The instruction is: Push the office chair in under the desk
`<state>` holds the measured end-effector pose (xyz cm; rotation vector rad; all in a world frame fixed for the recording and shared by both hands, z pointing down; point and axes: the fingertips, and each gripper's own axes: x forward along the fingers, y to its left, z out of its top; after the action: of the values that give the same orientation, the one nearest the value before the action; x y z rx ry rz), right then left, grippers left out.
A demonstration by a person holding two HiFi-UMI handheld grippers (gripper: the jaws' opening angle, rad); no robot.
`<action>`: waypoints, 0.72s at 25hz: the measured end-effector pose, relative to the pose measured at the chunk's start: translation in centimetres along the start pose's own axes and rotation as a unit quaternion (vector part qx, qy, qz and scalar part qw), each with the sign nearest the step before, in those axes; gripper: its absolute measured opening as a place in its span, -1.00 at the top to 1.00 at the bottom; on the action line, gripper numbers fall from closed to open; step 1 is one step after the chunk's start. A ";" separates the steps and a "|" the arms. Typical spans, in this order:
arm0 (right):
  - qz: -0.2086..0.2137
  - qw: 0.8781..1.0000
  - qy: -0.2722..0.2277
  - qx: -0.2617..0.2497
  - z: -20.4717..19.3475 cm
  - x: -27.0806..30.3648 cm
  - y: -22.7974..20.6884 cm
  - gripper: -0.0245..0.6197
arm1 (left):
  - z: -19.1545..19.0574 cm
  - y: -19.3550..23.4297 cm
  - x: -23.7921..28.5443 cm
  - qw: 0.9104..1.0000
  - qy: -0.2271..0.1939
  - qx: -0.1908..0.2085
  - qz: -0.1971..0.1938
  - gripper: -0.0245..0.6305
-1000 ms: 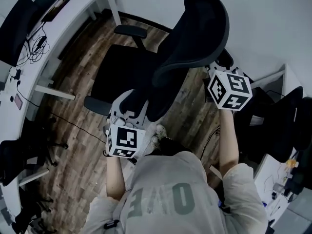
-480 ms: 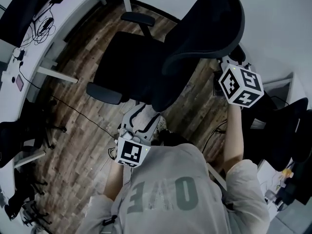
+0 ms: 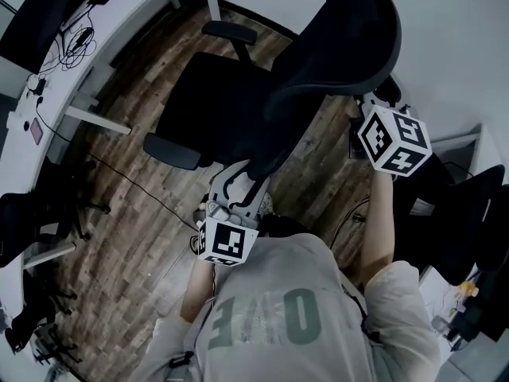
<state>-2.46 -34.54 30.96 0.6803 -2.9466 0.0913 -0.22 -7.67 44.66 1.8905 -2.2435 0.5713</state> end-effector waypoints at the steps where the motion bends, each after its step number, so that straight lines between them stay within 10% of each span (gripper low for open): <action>1: -0.001 1.000 0.000 0.003 0.0 -0.1 0.0 0.35 | 0.1 0.0 0.0 1.000 0.003 -0.001 -0.001 0.40; 18: -0.009 1.000 -0.004 0.004 0.2 -1.5 3.1 0.30 | -1.5 3.4 -3.2 0.999 0.031 -0.018 0.033 0.28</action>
<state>-2.54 -31.14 30.44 0.7085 -2.9482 0.0989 -3.09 -3.76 44.27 1.7631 -2.2671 0.5861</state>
